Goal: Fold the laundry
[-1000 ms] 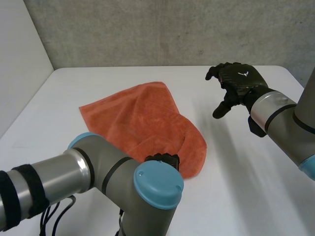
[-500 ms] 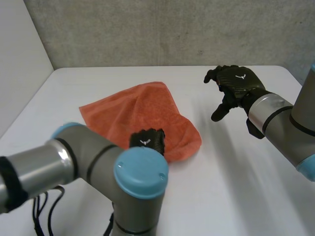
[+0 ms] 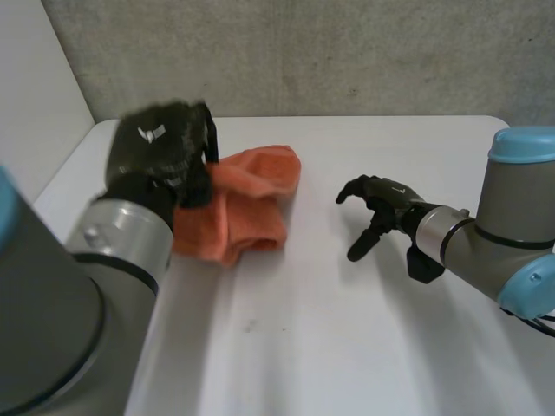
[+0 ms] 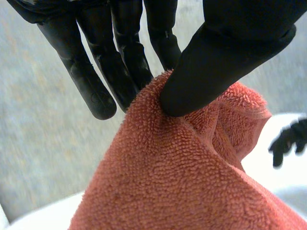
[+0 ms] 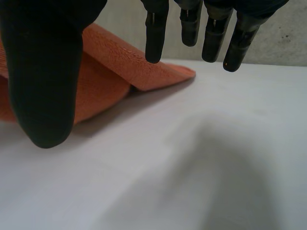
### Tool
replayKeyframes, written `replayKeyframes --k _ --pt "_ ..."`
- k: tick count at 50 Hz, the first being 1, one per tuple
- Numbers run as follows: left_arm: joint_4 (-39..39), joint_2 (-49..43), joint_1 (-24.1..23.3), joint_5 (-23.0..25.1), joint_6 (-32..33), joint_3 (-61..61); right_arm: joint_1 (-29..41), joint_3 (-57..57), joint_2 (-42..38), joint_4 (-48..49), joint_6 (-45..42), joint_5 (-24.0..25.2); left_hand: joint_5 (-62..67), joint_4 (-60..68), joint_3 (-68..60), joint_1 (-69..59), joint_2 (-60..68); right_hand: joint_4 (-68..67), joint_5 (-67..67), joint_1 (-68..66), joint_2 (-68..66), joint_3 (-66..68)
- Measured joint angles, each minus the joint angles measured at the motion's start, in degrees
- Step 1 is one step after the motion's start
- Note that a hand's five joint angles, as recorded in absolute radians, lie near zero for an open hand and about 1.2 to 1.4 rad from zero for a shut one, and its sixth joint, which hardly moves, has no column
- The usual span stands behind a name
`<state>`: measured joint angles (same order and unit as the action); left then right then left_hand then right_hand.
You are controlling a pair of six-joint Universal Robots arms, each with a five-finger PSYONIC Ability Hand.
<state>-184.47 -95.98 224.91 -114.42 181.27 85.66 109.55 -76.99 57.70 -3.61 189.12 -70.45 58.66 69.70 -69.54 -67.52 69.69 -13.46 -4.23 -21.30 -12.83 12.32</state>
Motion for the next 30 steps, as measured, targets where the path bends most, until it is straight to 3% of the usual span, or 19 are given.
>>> replayKeyframes --k 6,11,21,24,30 --pt "1.39 4.16 -0.13 1.20 2.00 -4.98 3.31 0.46 -0.36 6.60 11.06 -1.17 0.00 0.00 0.00 0.00 0.02 0.00 0.00 0.00 0.00 0.00" --pt "2.52 7.67 -0.28 3.65 4.14 -6.78 5.16 3.22 -1.32 10.56 12.33 -2.44 0.00 0.00 -0.08 0.00 0.02 0.00 0.00 0.00 0.00 0.00" --pt "3.63 12.71 -0.23 7.21 8.71 -5.53 6.16 13.65 -6.74 10.95 4.13 -1.70 0.00 0.01 -0.13 0.00 0.02 0.00 0.00 0.00 0.00 0.00" --pt "4.61 14.68 -0.42 7.45 9.76 -4.40 7.10 19.99 -12.32 7.83 -3.01 0.66 0.00 0.01 -0.13 -0.01 0.02 0.00 0.00 0.00 0.00 0.00" --pt "5.18 16.59 -0.48 7.46 9.95 -4.46 9.82 24.31 -18.82 6.24 -5.59 4.44 0.00 0.01 -0.13 -0.02 0.04 0.00 0.00 0.00 0.00 0.00"
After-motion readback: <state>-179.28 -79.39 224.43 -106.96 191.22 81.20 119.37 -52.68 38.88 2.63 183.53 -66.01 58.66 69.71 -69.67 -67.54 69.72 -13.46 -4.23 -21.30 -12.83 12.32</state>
